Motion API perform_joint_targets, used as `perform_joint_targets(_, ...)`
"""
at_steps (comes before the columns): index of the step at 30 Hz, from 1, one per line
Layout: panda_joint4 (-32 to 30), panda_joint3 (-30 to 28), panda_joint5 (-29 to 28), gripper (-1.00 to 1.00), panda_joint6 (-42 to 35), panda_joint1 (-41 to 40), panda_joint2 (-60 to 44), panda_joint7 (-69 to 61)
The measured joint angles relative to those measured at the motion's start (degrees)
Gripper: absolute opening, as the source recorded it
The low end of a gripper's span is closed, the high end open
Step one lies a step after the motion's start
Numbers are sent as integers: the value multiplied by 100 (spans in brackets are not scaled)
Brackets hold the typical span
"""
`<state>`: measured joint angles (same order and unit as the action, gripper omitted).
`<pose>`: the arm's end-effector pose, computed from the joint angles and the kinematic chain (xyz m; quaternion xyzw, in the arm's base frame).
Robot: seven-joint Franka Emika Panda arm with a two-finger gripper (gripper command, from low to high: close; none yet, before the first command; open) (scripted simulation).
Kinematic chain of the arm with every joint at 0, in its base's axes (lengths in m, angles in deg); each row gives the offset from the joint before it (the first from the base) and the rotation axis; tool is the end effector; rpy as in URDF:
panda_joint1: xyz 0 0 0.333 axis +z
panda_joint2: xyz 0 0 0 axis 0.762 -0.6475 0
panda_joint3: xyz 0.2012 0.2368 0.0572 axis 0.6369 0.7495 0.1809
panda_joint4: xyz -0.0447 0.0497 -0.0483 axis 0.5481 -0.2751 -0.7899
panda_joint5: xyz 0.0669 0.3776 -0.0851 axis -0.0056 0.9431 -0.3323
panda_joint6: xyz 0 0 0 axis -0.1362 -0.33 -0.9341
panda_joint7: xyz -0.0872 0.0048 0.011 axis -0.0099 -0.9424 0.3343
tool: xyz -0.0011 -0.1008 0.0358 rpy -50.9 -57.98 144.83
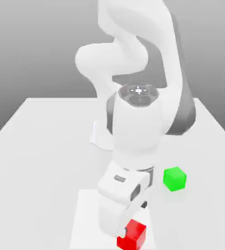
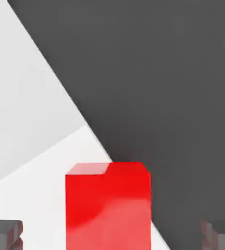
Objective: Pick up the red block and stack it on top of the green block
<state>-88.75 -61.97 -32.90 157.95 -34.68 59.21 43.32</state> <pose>0.4874 0.0445 0.1661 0.9941 0.1089 0.0014 0.0002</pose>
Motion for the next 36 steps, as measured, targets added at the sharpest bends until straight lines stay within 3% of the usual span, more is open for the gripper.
perform_joint_targets(1,30,73,66,-100,160,-59,-197,-52)
perform_joint_targets(8,36,91,74,-100,183,-75,-238,-63)
perform_joint_targets(13,-155,-88,-259,-100,-514,87,647,154)
perform_joint_targets(21,-1624,675,-148,-100,-631,1088,2141,-800)
perform_joint_targets(27,-2807,1159,-458,-100,-593,1673,3388,-1267)
perform_joint_targets(35,-2989,1277,-755,-100,771,1735,2231,-1197)
perform_joint_targets(36,-2983,1280,-802,100,924,1722,2072,-1165)
